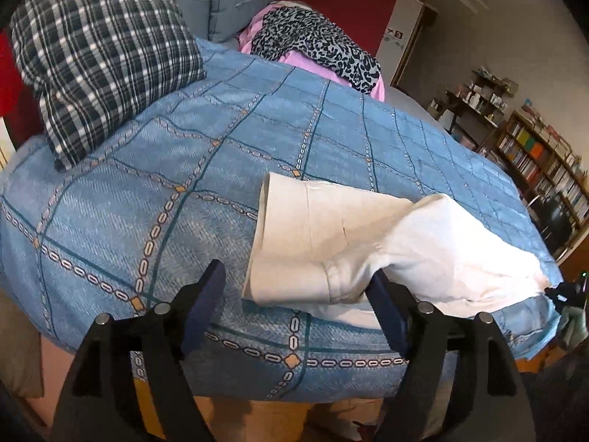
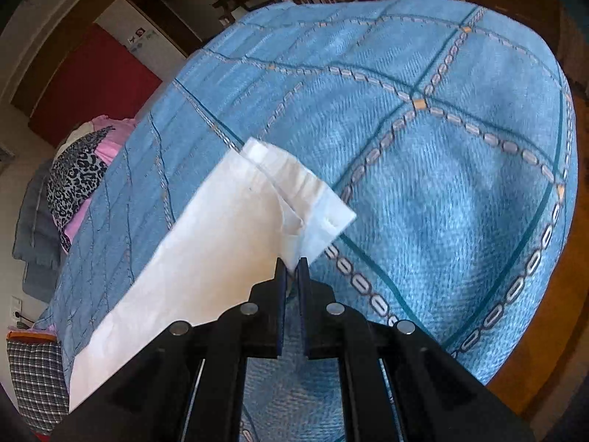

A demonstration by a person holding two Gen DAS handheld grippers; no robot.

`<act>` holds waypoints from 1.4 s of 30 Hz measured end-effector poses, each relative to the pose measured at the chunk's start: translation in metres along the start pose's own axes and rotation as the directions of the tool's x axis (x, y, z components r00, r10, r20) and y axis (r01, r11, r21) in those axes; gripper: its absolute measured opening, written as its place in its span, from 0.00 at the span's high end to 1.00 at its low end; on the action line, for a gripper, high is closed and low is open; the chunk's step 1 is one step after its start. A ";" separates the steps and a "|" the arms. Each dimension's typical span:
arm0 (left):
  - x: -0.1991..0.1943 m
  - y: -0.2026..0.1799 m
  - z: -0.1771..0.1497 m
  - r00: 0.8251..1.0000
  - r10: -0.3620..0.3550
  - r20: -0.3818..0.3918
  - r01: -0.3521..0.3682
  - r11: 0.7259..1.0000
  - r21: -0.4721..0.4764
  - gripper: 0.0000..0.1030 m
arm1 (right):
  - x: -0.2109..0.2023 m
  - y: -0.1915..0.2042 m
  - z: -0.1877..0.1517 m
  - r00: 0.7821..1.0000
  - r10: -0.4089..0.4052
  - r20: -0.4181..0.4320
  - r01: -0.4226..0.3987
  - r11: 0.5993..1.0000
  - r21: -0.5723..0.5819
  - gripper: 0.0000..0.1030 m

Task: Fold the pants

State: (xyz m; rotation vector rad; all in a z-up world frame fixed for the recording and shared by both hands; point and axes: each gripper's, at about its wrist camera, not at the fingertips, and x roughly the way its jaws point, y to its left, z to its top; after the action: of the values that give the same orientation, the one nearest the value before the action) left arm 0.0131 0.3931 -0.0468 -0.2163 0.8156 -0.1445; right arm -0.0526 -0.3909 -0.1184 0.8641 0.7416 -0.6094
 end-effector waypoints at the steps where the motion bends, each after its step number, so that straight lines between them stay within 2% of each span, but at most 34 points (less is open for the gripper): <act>1: 0.000 0.000 0.000 1.000 0.000 0.001 0.000 1.000 -0.003 0.24 | -0.004 0.002 0.003 1.000 0.008 0.012 -0.008 1.000 -0.002 0.95; 5: 0.000 -0.006 -0.002 1.000 0.002 -0.006 -0.002 1.000 0.014 0.24 | -0.023 0.011 0.016 0.997 0.029 0.066 -0.026 0.999 -0.036 0.95; 8: -0.001 -0.008 -0.007 1.000 0.008 -0.017 -0.007 0.999 0.042 0.23 | -0.018 0.013 0.019 0.999 -0.015 0.040 0.018 0.997 -0.072 0.94; 10: -0.003 -0.006 -0.009 1.000 0.014 -0.020 -0.013 0.999 0.049 0.20 | -0.010 0.009 0.016 0.998 -0.052 0.021 0.054 0.996 -0.078 0.93; 11: -0.006 -0.002 -0.010 1.000 0.018 -0.021 -0.017 0.999 0.045 0.16 | -0.007 0.005 0.015 0.998 -0.057 0.009 0.057 0.996 -0.066 0.86; 12: -0.008 0.001 -0.011 1.000 0.023 -0.020 -0.022 0.999 0.043 0.15 | -0.004 0.000 0.015 0.997 -0.079 0.002 0.079 0.996 -0.044 0.82; 14: -0.012 0.009 -0.011 0.999 0.050 -0.018 -0.049 0.998 0.039 0.15 | -0.003 -0.009 0.015 0.994 -0.111 0.011 0.111 0.994 -0.015 0.65; 15: -0.014 0.013 -0.010 0.998 0.066 -0.014 -0.065 0.997 0.036 0.15 | -0.003 -0.010 0.015 0.993 -0.121 0.017 0.121 0.993 -0.015 0.64; 19: -0.019 0.033 0.003 0.997 0.075 0.019 -0.074 0.997 -0.035 0.15 | -0.023 -0.002 0.017 0.963 -0.235 0.133 0.247 0.966 -0.077 0.64; 21: -0.014 0.034 0.011 0.997 0.080 0.020 -0.079 0.996 -0.049 0.15 | -0.034 0.006 0.018 0.949 -0.253 0.191 0.276 0.956 -0.105 0.64; 23: -0.001 0.030 0.023 0.997 0.077 0.007 -0.076 0.996 -0.045 0.15 | -0.040 0.020 0.014 0.946 -0.235 0.225 0.273 0.950 -0.154 0.64; 27: 0.031 0.016 0.044 0.999 0.033 -0.042 -0.035 0.999 -0.038 0.15 | -0.037 0.063 -0.003 0.962 -0.151 0.226 0.216 0.930 -0.298 0.62; 28: 0.039 0.013 0.048 0.998 0.019 -0.052 -0.021 0.999 -0.038 0.15 | -0.034 0.074 -0.009 0.969 -0.124 0.216 0.192 0.923 -0.334 0.58; 32: 0.054 0.000 0.056 0.998 -0.012 -0.062 0.011 1.000 -0.025 0.15 | -0.021 0.123 -0.042 0.992 -0.002 0.127 0.063 0.875 -0.479 0.55; 35: 0.047 -0.004 0.054 0.998 -0.033 -0.051 0.032 0.999 -0.023 0.15 | -0.015 0.162 -0.077 0.996 0.077 0.042 -0.038 0.811 -0.583 0.53; 37: 0.040 -0.005 0.051 0.998 -0.031 -0.050 0.030 0.999 -0.023 0.15 | -0.010 0.195 -0.101 0.991 0.133 -0.022 -0.115 0.745 -0.657 0.48; 38: 0.035 -0.005 0.048 0.998 -0.033 -0.049 0.031 0.999 -0.027 0.15 | -0.010 0.204 -0.110 0.988 0.149 -0.040 -0.137 0.725 -0.676 0.47; 40: 0.028 -0.003 0.044 0.998 -0.034 -0.050 0.033 0.999 -0.037 0.15 | -0.010 0.236 -0.136 0.973 0.202 -0.108 -0.214 0.636 -0.742 0.46; 42: 0.020 0.000 0.039 0.998 -0.046 -0.053 0.043 0.997 -0.060 0.15 | -0.010 0.257 -0.155 0.957 0.236 -0.168 -0.276 0.576 -0.770 0.45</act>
State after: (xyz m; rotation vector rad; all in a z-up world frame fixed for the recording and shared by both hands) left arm 0.0547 0.3940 -0.0349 -0.2874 0.8699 -0.1687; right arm 0.0790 -0.1267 -0.0641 0.1324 0.8049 0.0489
